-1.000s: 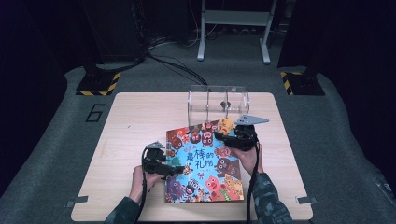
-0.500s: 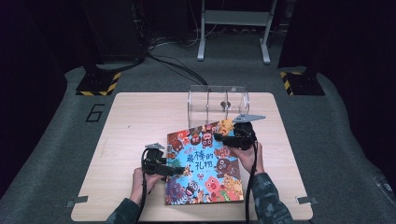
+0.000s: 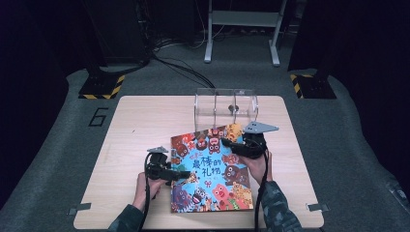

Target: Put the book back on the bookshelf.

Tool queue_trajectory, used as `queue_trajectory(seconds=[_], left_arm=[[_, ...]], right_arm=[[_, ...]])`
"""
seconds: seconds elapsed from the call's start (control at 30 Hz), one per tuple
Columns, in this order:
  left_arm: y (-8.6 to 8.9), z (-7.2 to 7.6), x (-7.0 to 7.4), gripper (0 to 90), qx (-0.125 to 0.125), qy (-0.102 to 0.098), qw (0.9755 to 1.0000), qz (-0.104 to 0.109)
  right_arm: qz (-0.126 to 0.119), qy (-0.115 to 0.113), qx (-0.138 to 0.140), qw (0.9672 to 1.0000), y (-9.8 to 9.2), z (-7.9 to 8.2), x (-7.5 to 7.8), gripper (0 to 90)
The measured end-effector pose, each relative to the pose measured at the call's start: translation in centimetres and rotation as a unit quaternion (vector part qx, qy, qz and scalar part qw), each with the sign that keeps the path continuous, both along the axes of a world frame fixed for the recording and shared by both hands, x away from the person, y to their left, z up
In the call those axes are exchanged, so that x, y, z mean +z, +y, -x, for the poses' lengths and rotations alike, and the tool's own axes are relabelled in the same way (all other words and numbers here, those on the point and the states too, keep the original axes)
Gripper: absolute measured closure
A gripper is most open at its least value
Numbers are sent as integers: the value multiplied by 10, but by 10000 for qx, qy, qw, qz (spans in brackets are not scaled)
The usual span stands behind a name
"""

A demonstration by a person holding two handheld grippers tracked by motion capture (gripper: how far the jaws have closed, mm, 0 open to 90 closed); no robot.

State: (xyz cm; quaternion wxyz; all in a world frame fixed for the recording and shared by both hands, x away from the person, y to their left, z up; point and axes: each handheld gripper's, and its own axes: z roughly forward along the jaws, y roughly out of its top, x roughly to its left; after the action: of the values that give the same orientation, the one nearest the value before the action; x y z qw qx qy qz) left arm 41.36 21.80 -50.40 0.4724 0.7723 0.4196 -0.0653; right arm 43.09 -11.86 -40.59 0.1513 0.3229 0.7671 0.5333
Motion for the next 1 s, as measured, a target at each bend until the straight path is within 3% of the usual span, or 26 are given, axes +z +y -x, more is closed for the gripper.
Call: queue_trajectory(seconds=[0.07,0.17,0.37,0.4,0.47,0.77,1.0], left_arm=[[2,0,1,75,3,33,10000,-1],[7,-1,0,130,135,109,9996,212],[10,-2,-2,190,104,212,9992,326],[11,-2,-2,192,97,210,9991,344],[11,-2,-1,206,125,174,9993,317],[10,-1,4,227,128,126,9997,164],[10,-1,5,229,99,46,9999,91]], right_arm=[[-38,2,24,10000,0,-1,0,588],[-102,160,-25,9998,-1,-3,-2,563],[132,379,-180,9990,2,-5,0,529],[137,517,-216,9983,2,-6,0,526],[314,662,-203,9971,3,-6,1,477],[204,1022,-261,9942,-1,-9,-2,474],[176,1092,-241,9936,-3,-10,-3,474]])
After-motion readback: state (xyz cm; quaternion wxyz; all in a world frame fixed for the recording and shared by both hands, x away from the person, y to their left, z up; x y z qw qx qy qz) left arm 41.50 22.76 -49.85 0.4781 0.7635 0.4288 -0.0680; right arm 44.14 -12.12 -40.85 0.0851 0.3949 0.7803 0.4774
